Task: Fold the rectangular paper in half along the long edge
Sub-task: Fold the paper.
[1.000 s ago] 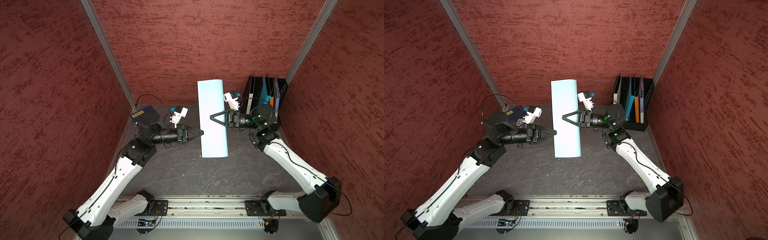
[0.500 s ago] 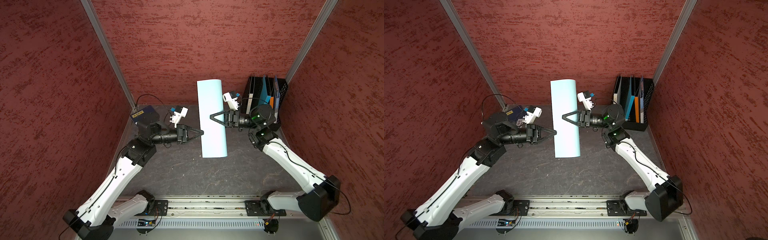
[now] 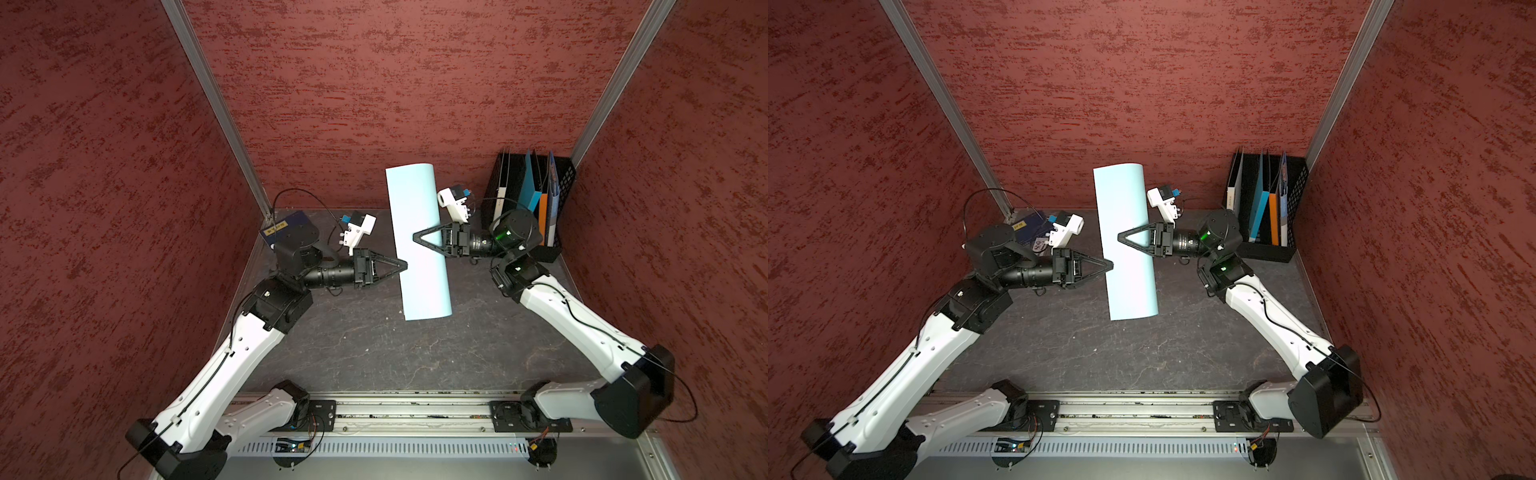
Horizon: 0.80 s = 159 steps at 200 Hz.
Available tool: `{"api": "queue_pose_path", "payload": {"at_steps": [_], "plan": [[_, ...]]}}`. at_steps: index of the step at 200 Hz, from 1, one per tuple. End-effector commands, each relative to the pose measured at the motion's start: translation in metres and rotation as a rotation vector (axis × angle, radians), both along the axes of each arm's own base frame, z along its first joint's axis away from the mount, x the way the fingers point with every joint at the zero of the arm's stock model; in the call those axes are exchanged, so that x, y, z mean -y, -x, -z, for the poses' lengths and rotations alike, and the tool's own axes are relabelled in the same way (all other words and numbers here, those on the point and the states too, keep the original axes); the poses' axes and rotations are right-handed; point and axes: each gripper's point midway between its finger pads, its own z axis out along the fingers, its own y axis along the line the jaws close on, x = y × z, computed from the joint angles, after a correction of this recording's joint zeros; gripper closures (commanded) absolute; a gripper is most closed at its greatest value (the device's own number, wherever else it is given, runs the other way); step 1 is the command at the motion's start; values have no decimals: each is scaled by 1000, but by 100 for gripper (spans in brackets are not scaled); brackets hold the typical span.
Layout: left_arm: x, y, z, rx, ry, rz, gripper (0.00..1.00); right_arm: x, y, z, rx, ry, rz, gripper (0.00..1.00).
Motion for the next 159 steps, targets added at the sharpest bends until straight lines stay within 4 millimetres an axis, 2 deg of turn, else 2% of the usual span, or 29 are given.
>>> {"api": "queue_pose_path", "payload": {"at_steps": [1,15,52,103,121,159], "plan": [[-1,0,-4,20,11,5,84,-2,0,-5,28,-13,9,51],[-1,0,-4,22,11,4,84,-3,0,-5,31,-10,8,51],[-2,1,-4,21,12,4,84,-2,5,-8,42,-14,-2,59],[-2,0,-2,17,9,3,84,-3,11,-13,49,-30,-18,58],[-2,0,-3,20,11,0,76,-3,14,-15,55,-34,-25,59],[-7,-2,-9,36,10,-16,67,-3,15,-11,47,-25,-36,60]]}}
